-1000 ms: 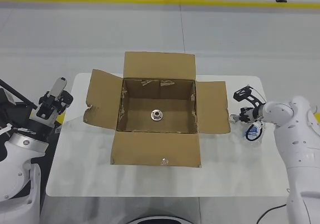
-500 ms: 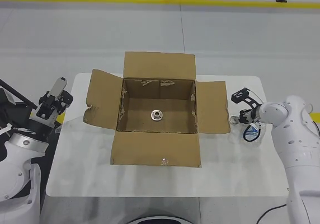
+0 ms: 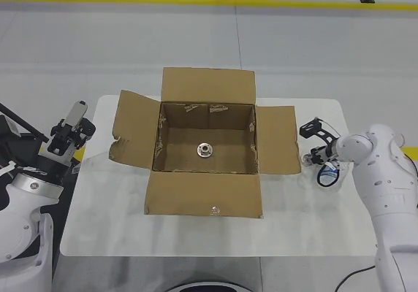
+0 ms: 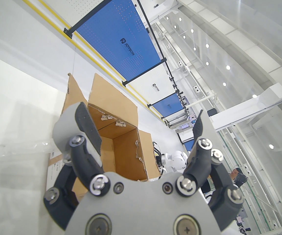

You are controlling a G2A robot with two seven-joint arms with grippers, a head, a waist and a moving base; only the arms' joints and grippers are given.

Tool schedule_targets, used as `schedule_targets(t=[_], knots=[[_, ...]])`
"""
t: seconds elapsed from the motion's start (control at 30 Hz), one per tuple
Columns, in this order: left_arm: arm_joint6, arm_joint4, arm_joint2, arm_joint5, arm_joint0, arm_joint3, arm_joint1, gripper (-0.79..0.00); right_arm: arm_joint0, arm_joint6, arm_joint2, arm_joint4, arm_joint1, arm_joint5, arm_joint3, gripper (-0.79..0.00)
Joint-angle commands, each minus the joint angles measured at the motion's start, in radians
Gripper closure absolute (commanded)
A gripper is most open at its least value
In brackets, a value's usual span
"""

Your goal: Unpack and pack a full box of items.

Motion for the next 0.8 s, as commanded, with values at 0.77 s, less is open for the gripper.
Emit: schedule_targets(t=[0.77], knots=[[0.000, 0.000, 0.000, 0.000, 0.000, 0.000, 0.000, -0.785, -0.167, -0.122, 0.313, 0.368, 0.085, 0.073, -0.436, 0.000]])
